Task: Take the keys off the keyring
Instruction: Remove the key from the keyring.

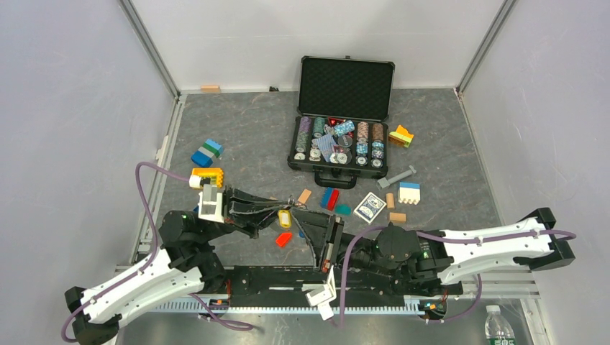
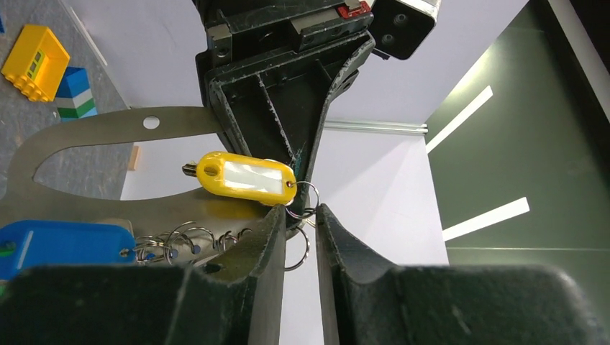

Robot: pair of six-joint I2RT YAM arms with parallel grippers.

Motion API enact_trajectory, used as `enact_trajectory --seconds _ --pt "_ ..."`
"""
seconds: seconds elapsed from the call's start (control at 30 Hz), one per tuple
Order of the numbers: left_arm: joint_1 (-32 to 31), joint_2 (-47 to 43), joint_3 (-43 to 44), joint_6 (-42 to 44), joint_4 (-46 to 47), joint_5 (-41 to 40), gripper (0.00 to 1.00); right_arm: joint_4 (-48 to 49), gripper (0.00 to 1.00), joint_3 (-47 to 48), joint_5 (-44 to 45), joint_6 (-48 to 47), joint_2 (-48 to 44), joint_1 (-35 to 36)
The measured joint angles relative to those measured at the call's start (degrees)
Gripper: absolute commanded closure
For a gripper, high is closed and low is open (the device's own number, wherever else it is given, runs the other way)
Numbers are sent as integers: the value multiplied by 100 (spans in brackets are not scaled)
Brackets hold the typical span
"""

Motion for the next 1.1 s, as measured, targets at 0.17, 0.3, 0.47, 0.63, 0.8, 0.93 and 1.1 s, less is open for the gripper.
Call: enact_trajectory --seconds 0.17,0.3,0.47,0.63,0.8,0.93,1.1 --pt "0 -24 -7 -20 2 2 98 15 65 0 168 -164 -4 120" --pt "0 -85 -11 -31 -2 4 98 15 64 0 260 -256 -9 240" --pt "0 -125 -11 -46 -2 4 98 15 65 0 435 -389 -9 396" --pt "-2 -118 -11 -129 -4 13 98 26 65 7 560 -553 -39 415" --pt "-2 -76 -11 -216 2 48 98 20 65 201 621 -669 -52 413" --pt "-2 -28 -11 -282 13 129 98 39 65 304 623 -706 -72 413" --pt "-2 20 -11 -358 20 225 98 9 65 319 658 -734 -72 413"
